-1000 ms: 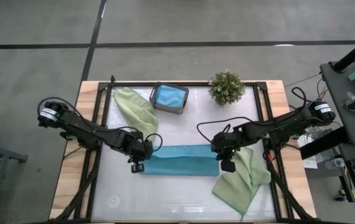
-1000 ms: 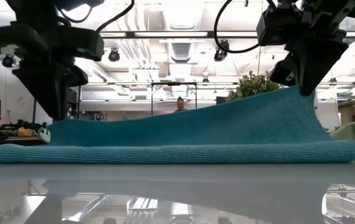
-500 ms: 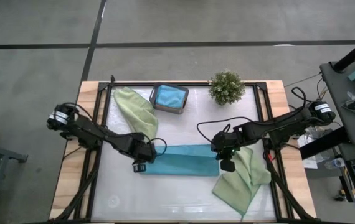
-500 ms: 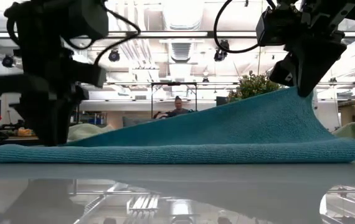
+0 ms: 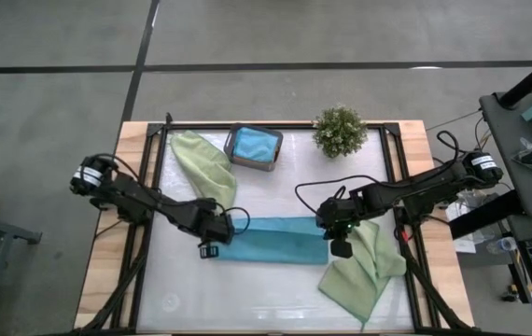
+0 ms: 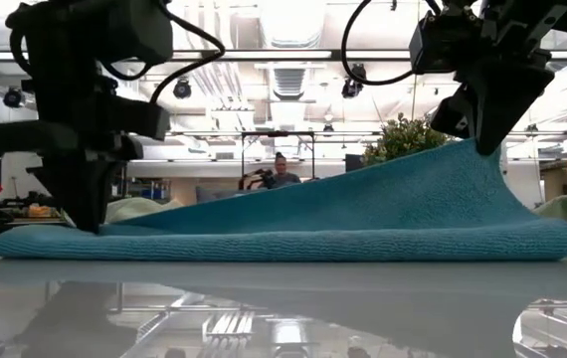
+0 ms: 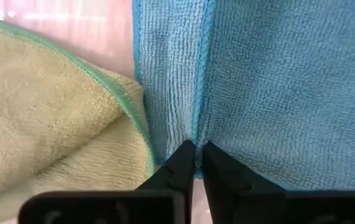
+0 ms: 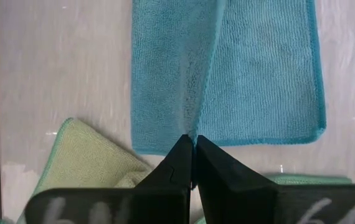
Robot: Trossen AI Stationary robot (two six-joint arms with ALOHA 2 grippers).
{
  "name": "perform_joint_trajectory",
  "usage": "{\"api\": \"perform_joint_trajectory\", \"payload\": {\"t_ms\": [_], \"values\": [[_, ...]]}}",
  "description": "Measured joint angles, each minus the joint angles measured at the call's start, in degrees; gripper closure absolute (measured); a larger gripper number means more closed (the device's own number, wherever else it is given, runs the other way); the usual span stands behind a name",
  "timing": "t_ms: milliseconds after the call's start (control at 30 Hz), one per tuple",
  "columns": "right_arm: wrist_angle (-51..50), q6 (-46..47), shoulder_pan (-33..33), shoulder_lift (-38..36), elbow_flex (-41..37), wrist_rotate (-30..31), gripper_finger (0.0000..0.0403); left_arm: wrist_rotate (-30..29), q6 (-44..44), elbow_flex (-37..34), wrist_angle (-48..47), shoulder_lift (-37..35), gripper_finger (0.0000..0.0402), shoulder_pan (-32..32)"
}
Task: Fold microfiber towels
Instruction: Fold the blue microfiber towel
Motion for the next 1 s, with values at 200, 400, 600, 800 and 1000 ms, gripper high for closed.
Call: {"api": "perform_joint_trajectory", "payload": {"t_ms": [200,400,600,800,1000], "values": [[-0.17,0.02,-0.01,0.00,0.00,0.00,0.0394,7.31,-0.49,0.00,0.07,-0.74,0.0343,-0.06],[-0.20,0.02,0.01,0.00,0.00,0.00,0.0394,6.87,-0.41,0.00,0.07,-1.00,0.0260,0.02],[-0.20,0.04,0.00,0.00,0.00,-0.01,0.0394,4.85,1.30,0.22,0.37,-1.92,0.0203,0.00],[-0.20,0.02,0.01,0.00,0.00,-0.02,0.0394,3.49,2.73,0.22,0.38,-2.01,0.0221,0.05],[-0.20,0.02,0.01,0.00,0.00,0.00,0.0394,1.23,3.05,0.22,0.43,-2.00,0.0308,0.13]]}}
